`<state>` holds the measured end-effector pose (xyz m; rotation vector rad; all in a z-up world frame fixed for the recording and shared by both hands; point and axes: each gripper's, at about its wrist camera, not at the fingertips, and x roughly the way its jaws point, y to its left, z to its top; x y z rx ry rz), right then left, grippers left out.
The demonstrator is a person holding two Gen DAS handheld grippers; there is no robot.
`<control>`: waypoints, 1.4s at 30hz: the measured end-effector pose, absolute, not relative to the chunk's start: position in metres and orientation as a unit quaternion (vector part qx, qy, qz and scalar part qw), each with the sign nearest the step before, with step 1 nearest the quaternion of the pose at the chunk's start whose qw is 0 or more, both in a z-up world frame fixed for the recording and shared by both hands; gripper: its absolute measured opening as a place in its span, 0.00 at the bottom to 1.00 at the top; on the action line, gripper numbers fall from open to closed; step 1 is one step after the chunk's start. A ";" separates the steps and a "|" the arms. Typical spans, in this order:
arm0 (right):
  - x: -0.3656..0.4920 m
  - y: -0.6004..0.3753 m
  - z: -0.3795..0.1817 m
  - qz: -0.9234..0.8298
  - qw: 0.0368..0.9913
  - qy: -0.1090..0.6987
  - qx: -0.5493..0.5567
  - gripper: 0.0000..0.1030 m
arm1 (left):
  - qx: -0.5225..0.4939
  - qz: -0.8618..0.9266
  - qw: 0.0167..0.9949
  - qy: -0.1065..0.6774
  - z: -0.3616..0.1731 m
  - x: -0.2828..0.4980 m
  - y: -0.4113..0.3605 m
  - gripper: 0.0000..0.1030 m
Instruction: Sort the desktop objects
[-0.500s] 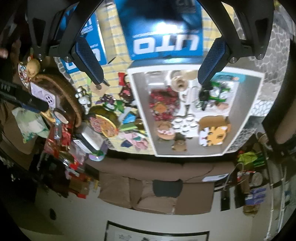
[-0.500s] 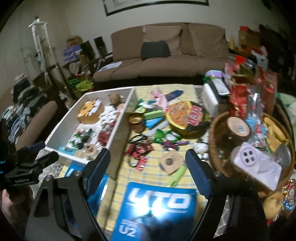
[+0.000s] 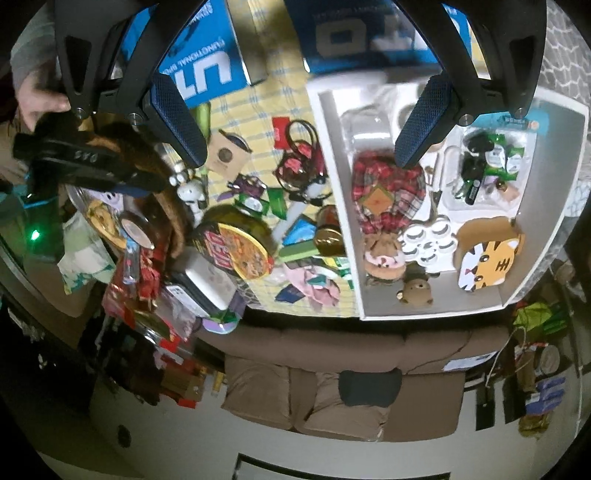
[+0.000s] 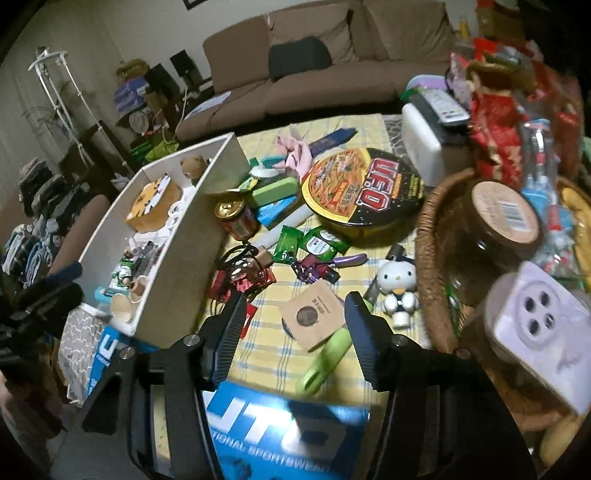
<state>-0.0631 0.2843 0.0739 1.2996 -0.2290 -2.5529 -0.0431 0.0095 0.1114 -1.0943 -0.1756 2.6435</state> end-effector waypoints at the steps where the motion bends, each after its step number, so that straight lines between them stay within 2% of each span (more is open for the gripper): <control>1: -0.068 0.280 0.071 -0.879 0.138 -0.071 0.450 0.52 | -0.377 0.914 0.132 -0.067 0.111 -0.046 0.004 1.00; 8: -0.126 0.217 0.048 -0.858 0.170 0.011 0.484 0.52 | -0.394 0.911 0.104 -0.061 0.097 -0.066 -0.018 1.00; 16: -0.177 0.173 0.011 -0.817 0.204 -0.036 0.538 0.51 | -0.400 0.908 0.116 -0.049 0.086 -0.062 -0.026 1.00; 26: -0.195 0.159 -0.032 -0.791 0.147 -0.033 0.593 0.50 | -0.398 0.906 0.135 -0.043 0.077 -0.057 -0.026 1.00; 28: -0.194 0.157 -0.037 -0.788 0.149 -0.031 0.596 0.42 | -0.400 0.905 0.137 -0.043 0.075 -0.056 -0.026 1.00; 29: -0.194 0.157 -0.038 -0.788 0.148 -0.028 0.597 0.33 | -0.400 0.905 0.137 -0.043 0.074 -0.056 -0.026 1.00; 31: -0.192 0.158 -0.037 -0.790 0.145 -0.022 0.595 0.26 | -0.402 0.904 0.138 -0.044 0.074 -0.056 -0.027 1.00; 33: -0.188 0.163 -0.032 -0.792 0.148 -0.028 0.591 0.07 | -0.403 0.904 0.139 -0.046 0.074 -0.055 -0.028 1.00; 42: -0.157 0.195 0.027 -0.806 0.193 -0.089 0.552 0.07 | -0.407 0.899 0.160 -0.035 0.077 -0.047 -0.014 1.00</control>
